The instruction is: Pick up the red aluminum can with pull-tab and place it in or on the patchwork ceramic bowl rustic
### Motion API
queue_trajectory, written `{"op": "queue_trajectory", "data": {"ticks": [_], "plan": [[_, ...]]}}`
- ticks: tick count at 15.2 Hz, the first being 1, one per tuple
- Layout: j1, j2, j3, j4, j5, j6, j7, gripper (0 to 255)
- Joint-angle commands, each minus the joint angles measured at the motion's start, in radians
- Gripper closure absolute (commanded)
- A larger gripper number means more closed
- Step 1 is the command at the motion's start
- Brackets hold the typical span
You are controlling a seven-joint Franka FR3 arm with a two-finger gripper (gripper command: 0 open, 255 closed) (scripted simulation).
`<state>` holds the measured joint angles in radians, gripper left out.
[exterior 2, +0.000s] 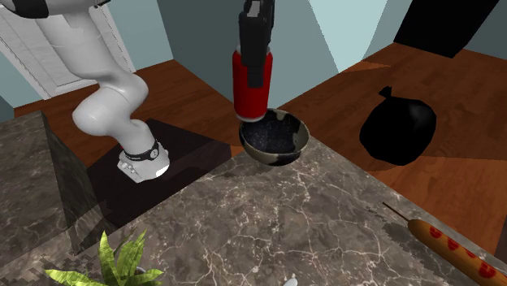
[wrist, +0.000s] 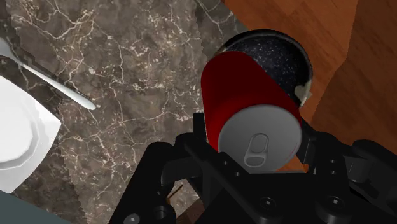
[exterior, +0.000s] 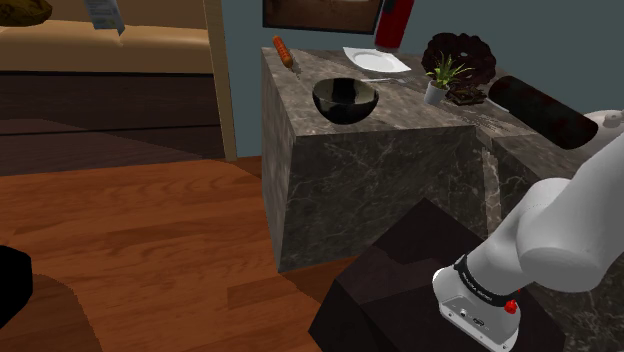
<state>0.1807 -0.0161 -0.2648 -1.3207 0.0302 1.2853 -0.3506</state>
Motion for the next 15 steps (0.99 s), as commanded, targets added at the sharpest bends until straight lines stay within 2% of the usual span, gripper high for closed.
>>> {"op": "queue_trajectory", "data": {"ticks": [1,5,15], "plan": [[0.025,0.017,0.026,0.021,0.006,-0.002,0.054,255],[0.07,0.084,0.068,0.117,0.021,-0.029,0.147,255],[0.08,-0.006,0.076,-0.141,0.002,0.141,0.153,255]]}}
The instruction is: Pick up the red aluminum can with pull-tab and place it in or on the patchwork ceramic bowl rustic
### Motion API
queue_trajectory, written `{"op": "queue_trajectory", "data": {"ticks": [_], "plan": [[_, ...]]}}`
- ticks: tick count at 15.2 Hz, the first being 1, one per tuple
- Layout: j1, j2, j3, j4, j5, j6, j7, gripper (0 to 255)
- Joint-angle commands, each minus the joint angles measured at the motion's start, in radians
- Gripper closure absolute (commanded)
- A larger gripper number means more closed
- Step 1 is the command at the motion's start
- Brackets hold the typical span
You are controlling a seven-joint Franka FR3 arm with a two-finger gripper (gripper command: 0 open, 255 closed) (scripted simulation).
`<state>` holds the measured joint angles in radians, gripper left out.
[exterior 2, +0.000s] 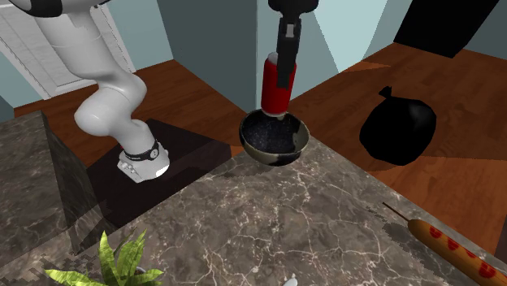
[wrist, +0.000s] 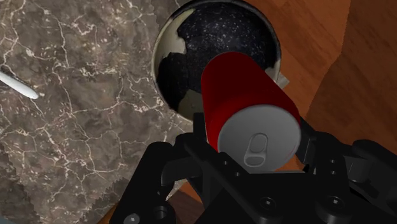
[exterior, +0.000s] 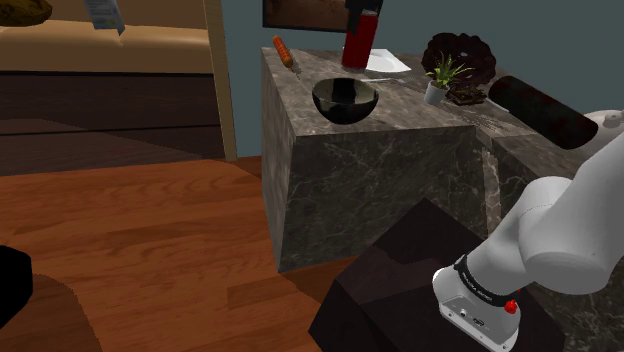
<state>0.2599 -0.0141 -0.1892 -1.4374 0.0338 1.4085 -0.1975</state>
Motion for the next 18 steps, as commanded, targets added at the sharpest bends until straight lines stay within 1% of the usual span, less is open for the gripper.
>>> {"op": "queue_trajectory", "data": {"ticks": [1,8,16,17,18], "plan": [[0.001,-0.014,0.001,-0.046,-0.003,0.033,0.001,255],[0.003,-0.051,0.004,-0.194,-0.01,0.144,0.002,255],[0.003,-0.051,0.004,-0.194,-0.01,0.144,0.002,255],[0.003,-0.051,0.004,-0.194,-0.01,0.144,0.002,0],[0.003,-0.051,0.004,-0.193,-0.01,0.144,0.002,0]]}}
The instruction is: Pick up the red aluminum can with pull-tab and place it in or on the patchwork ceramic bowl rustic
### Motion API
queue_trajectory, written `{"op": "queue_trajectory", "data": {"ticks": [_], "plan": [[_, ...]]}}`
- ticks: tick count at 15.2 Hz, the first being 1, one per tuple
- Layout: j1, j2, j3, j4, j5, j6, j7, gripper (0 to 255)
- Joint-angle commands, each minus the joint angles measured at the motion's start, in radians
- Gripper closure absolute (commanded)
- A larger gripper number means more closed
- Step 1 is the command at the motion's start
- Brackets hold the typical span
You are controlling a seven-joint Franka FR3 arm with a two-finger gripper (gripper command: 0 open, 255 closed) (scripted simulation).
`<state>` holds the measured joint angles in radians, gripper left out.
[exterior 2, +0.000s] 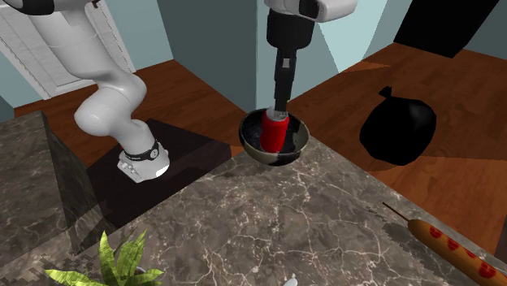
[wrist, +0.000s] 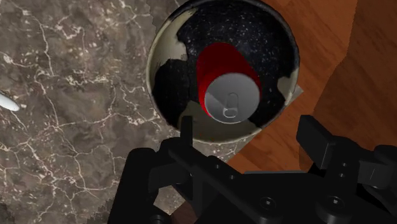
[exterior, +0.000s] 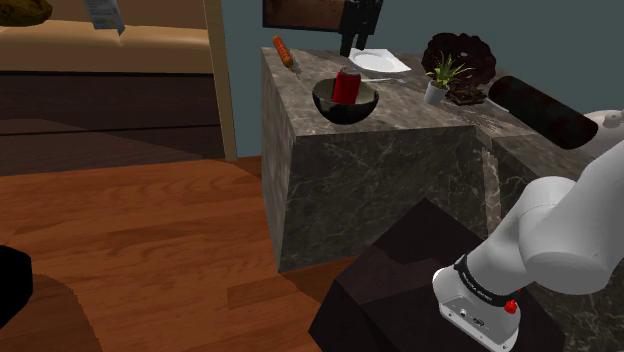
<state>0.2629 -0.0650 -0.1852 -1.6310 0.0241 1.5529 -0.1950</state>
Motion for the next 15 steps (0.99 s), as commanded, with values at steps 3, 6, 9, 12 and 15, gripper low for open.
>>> {"op": "queue_trajectory", "data": {"ticks": [3,6,9,12,15], "plan": [[0.0,0.0,0.0,0.0,0.0,0.0,0.0,0],[-0.002,0.024,-0.003,0.097,0.004,-0.074,-0.003,0],[-0.005,0.053,-0.006,0.194,0.01,-0.143,-0.006,0],[-0.005,0.053,-0.006,0.194,0.01,-0.143,-0.006,0],[-0.005,0.053,-0.006,0.194,0.01,-0.143,-0.006,0]]}}
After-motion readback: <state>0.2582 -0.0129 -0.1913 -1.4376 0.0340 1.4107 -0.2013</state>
